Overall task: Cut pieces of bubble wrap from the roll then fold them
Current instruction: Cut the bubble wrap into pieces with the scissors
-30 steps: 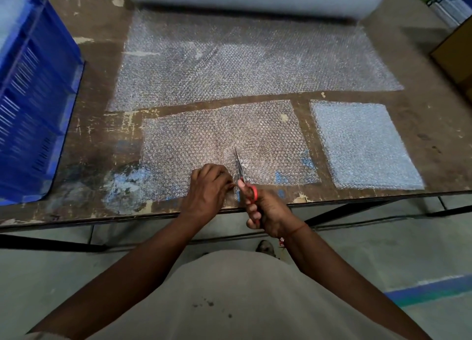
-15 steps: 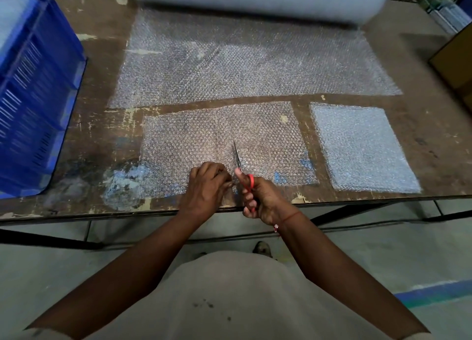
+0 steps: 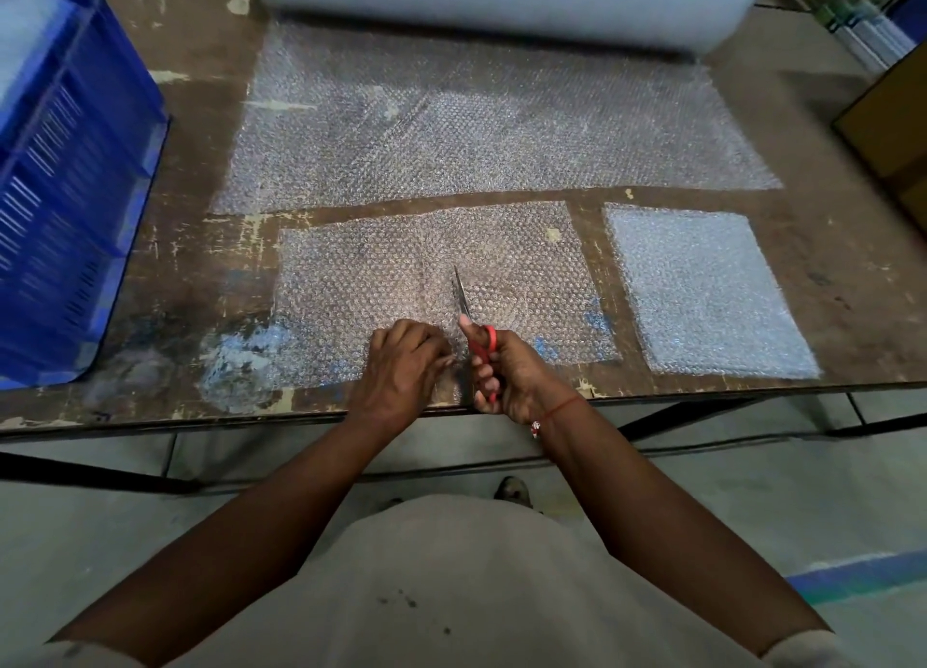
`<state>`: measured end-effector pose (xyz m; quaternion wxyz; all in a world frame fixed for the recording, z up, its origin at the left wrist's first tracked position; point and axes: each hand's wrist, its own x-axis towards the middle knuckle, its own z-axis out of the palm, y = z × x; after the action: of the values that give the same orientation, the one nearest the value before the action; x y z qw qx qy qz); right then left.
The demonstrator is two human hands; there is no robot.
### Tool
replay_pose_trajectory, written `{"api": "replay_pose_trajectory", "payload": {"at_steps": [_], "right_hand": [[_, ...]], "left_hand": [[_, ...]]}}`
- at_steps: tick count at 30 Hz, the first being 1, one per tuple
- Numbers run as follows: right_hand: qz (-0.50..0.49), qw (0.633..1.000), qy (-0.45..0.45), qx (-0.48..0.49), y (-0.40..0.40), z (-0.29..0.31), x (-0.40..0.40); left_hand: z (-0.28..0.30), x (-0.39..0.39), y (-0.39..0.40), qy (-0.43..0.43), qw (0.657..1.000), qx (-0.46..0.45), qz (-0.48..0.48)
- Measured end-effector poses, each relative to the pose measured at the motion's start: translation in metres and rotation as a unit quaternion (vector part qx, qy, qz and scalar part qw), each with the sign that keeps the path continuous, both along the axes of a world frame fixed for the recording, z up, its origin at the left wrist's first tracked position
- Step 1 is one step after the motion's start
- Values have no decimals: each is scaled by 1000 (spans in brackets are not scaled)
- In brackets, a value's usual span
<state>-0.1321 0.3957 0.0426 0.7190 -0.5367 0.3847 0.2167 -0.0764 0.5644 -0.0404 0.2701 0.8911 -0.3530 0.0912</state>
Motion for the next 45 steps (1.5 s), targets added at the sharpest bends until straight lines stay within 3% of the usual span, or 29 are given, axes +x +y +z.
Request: {"api": "replay_pose_trajectory", "payload": {"at_steps": [8, 14, 20, 34, 45], "right_hand": [[3, 1000, 10, 8, 0, -1, 5], [11, 999, 29, 27, -9, 7, 6], [29, 998, 38, 40, -13, 14, 7], [22, 999, 24, 30, -8, 10, 13], [31, 999, 16, 9, -7, 5, 35]], "left_hand": [[5, 0, 1, 24, 1000, -3, 5], [22, 13, -9, 54, 993, -31, 103], [28, 42, -28, 112, 981, 86, 132], [15, 50, -38, 129, 946, 271, 120], [13, 52, -38, 114, 937, 310, 118]]}}
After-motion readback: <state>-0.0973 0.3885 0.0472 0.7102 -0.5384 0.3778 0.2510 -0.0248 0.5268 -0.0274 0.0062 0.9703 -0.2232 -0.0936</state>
